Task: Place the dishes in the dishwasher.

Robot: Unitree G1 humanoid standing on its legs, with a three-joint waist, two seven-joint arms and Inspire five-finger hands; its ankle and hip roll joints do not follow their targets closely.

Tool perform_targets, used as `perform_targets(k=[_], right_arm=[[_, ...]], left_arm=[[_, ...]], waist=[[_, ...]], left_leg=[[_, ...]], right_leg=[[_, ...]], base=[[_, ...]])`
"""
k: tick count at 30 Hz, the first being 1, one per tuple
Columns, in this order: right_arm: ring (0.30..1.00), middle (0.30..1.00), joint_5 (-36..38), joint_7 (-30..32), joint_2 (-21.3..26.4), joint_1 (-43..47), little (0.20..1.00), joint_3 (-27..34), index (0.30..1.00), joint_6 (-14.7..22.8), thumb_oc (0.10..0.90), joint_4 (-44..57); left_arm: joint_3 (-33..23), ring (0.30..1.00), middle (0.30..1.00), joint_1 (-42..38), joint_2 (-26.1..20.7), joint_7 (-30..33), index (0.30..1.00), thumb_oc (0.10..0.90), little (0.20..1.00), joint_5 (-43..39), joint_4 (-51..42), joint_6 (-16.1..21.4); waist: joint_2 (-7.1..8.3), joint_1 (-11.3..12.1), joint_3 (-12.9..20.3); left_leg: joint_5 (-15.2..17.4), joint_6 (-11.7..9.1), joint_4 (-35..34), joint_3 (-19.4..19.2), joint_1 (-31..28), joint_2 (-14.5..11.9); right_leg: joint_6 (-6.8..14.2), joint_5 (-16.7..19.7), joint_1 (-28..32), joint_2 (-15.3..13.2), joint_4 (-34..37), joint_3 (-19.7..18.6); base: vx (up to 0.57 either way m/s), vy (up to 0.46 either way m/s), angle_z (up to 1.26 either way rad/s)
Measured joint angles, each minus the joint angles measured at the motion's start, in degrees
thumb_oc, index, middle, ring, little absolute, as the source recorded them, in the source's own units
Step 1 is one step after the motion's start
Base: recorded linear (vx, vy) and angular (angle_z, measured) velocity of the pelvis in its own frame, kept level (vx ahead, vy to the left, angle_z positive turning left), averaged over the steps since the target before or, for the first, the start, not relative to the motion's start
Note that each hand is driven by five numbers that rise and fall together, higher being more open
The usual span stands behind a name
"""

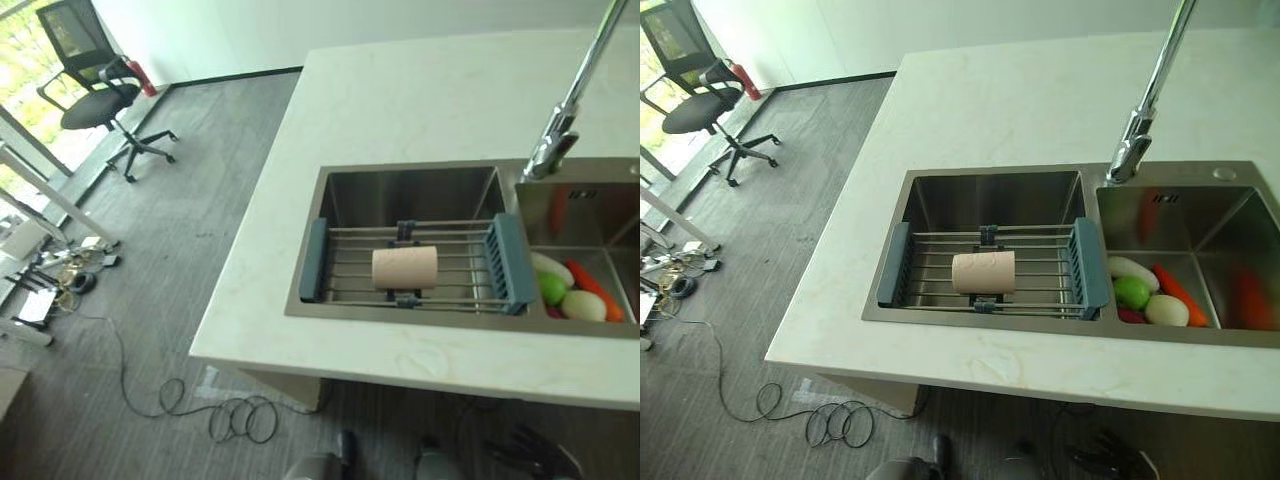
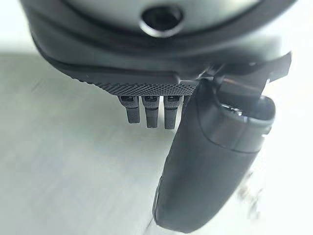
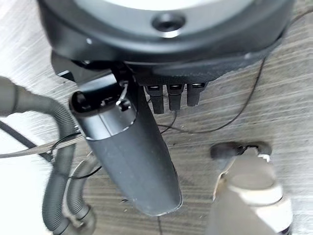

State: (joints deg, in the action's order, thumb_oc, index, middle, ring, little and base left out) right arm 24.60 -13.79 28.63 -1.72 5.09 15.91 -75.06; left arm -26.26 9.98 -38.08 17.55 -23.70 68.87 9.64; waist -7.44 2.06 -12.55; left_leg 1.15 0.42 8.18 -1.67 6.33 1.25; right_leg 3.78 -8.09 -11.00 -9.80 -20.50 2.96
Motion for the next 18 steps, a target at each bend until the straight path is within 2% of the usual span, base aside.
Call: perform_targets(k=[1,2,3,5,6,8,10,11,12,15,17,18], right_arm=[[0.900,0.900,0.9,0.0,-0.1,0.0,0.900,0.0,0.900,0.0,0.800,0.6],[0.900,0.900,1.3,0.1,-0.9,0.3,0.900,-0.9,0.900,-0.3,0.800,1.2],[0.900,0.900,1.5,0.5,-1.7,0.8,0.900,-1.7,0.900,-0.5,0.800,2.1],[0.900,0.900,2.7,1.4,-2.7,0.6,0.900,-2.3,0.900,-0.9,0.800,3.3],[0.900,0.900,3.7,1.9,-3.8,0.8,0.900,-2.6,0.900,-1.5,0.800,3.2],[0.900,0.900,4.6,2.1,-4.4,1.2,0.900,-2.6,0.900,-1.6,0.800,3.1],[0.900,0.900,6.1,2.6,-5.2,1.1,0.900,-2.7,0.900,-2.4,0.800,2.1],[0.900,0.900,6.1,2.6,-5.9,1.7,0.900,-2.6,0.900,-3.1,0.800,2.3],[0.900,0.900,6.1,2.7,-6.3,2.3,0.900,-2.6,0.900,-3.0,0.800,2.7],[0.900,0.900,6.1,2.7,-8.0,4.0,0.900,-2.5,0.900,-3.1,0.800,2.7],[0.900,0.900,6.1,2.7,-8.2,4.2,0.900,-2.5,0.900,-3.2,0.800,2.7],[0.900,0.900,6.1,2.8,-8.1,3.8,0.900,-2.5,0.900,-3.3,0.800,2.5]], left_arm=[[-3.2,0.900,0.900,0.3,-3.8,4.6,0.900,0.800,0.900,2.9,-4.3,1.8],[-6.1,0.900,0.900,-1.2,-8.1,7.5,0.900,0.800,0.900,7.3,-8.8,1.9],[-6.8,0.900,0.900,-2.5,-12.2,9.5,0.900,0.800,0.900,9.9,-12.2,3.2],[-7.7,0.900,0.900,-4.6,-15.9,9.9,0.900,0.800,0.900,10.8,-18.7,5.9],[-7.3,0.900,0.900,-7.4,-19.9,7.6,0.900,0.800,0.900,8.3,-25.5,9.4],[-6.6,0.900,0.900,-10.0,-22.3,4.2,0.900,0.800,0.900,5.7,-31.6,13.1],[-1.7,0.900,0.900,-16.9,-22.4,-6.3,0.900,0.800,0.900,-9.8,-47.7,12.3],[1.2,0.900,0.900,-18.2,-23.3,-12.5,0.900,0.800,0.900,-12.7,-55.3,13.6],[4.3,0.900,0.900,-19.5,-23.7,-16.9,0.900,0.800,0.900,-13.8,-60.3,14.0],[17.1,0.900,0.900,-24.9,-23.1,-24.2,0.900,0.800,0.900,-14.0,-73.5,9.3],[21.4,0.900,0.900,-26.9,-23.0,-28.2,0.900,0.800,0.900,-13.6,-76.3,8.2],[22.4,0.900,0.900,-27.9,-23.0,-28.9,0.900,0.800,0.900,-13.2,-76.2,7.7]], waist=[[-1.17,0.3,0.5],[-0.89,1.5,0.4],[-0.40,1.7,0.4],[0.39,2.5,0.5],[1.55,2.8,0.5],[2.43,2.6,0.6],[3.30,3.0,0.6],[3.96,2.8,0.6],[4.08,1.7,0.6],[4.01,-1.2,0.6],[3.29,-3.7,0.7],[3.14,-4.0,0.7]], left_leg=[[-0.6,-0.3,-0.3,0.0,0.7,0.0],[-0.8,-0.7,-0.5,-0.3,0.6,-0.4],[-1.1,-1.1,-0.6,-0.5,0.6,-0.7],[-0.9,-1.5,-0.5,-1.0,0.5,-1.3],[-0.9,-1.7,-0.4,-0.9,0.5,-1.5],[-0.9,-1.8,-0.3,-1.1,0.5,-1.6],[-0.8,-2.3,0.6,-1.0,0.4,-1.6],[-1.0,-2.0,0.6,-1.3,0.3,-1.7],[-0.8,-1.9,0.7,-1.8,0.1,-1.8],[0.6,-2.3,1.1,-3.9,-1.6,-2.5],[1.0,-2.6,1.6,-4.5,-1.7,-3.4],[1.1,-2.8,1.6,-4.5,-1.9,-3.7]], right_leg=[[-0.2,-0.2,-1.3,-0.1,-1.0,-0.1],[-0.6,-0.5,-2.0,0.0,-1.8,0.1],[-0.8,-0.7,-2.4,0.1,-2.5,0.5],[-0.8,-0.7,-2.6,0.2,-2.7,1.0],[-0.9,-0.8,-2.7,0.4,-3.1,1.1],[-1.0,-1.0,-2.9,0.4,-3.5,0.9],[-0.9,-1.3,-2.5,0.4,-3.6,1.0],[-0.9,-1.2,-2.5,0.5,-3.6,0.9],[-0.8,-1.2,-2.5,0.4,-3.5,0.9],[-0.6,-1.0,-1.9,1.0,-3.1,0.1],[-0.5,0.1,-1.4,1.8,-2.3,-0.1],[-0.7,0.4,-1.5,2.3,-2.2,-0.4]], base=[[-0.03,-0.073,-0.10],[-0.01,-0.098,-0.08],[0.01,-0.099,-0.15],[0.02,-0.076,-0.12],[0.03,-0.097,-0.08],[0.06,-0.092,-0.02],[0.02,-0.046,0.00],[0.03,-0.061,-0.14],[0.06,-0.067,-0.36],[0.05,-0.049,-0.42],[0.05,-0.032,-0.37],[0.05,-0.023,-0.29]])
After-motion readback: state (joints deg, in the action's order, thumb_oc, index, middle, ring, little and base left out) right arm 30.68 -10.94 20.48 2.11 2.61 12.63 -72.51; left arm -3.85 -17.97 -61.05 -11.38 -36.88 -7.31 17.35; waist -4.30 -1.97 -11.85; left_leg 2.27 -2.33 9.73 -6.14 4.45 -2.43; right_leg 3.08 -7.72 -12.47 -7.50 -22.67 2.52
